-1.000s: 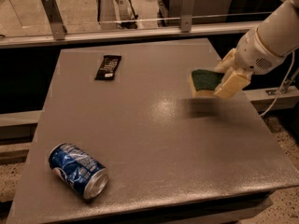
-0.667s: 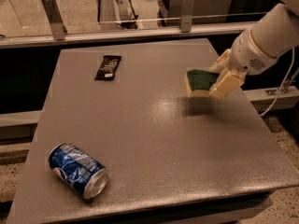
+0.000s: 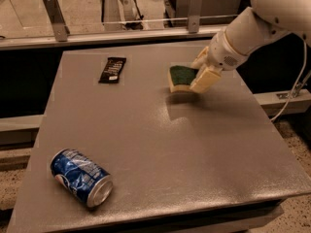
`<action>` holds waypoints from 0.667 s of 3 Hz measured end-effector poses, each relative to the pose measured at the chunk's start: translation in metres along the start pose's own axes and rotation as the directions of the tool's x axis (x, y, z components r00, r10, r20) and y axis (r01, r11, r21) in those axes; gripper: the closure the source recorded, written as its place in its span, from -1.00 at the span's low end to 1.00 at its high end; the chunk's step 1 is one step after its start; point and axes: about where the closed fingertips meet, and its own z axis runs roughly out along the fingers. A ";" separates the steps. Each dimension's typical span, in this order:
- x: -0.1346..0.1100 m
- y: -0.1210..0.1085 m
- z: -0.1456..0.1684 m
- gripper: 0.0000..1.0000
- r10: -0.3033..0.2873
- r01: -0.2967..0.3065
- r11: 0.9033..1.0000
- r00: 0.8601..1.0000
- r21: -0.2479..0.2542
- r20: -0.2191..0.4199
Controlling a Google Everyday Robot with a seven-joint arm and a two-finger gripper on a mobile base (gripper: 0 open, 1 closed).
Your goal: Move sponge near rxbar chocolate
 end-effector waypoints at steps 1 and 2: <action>-0.021 -0.017 0.023 1.00 -0.025 0.024 1.000 0.999 0.003 0.031; -0.039 -0.028 0.040 1.00 -0.030 0.030 1.000 0.998 0.000 0.060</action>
Offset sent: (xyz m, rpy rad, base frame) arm 0.0619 0.0701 -0.0082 0.0825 -0.0340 0.0466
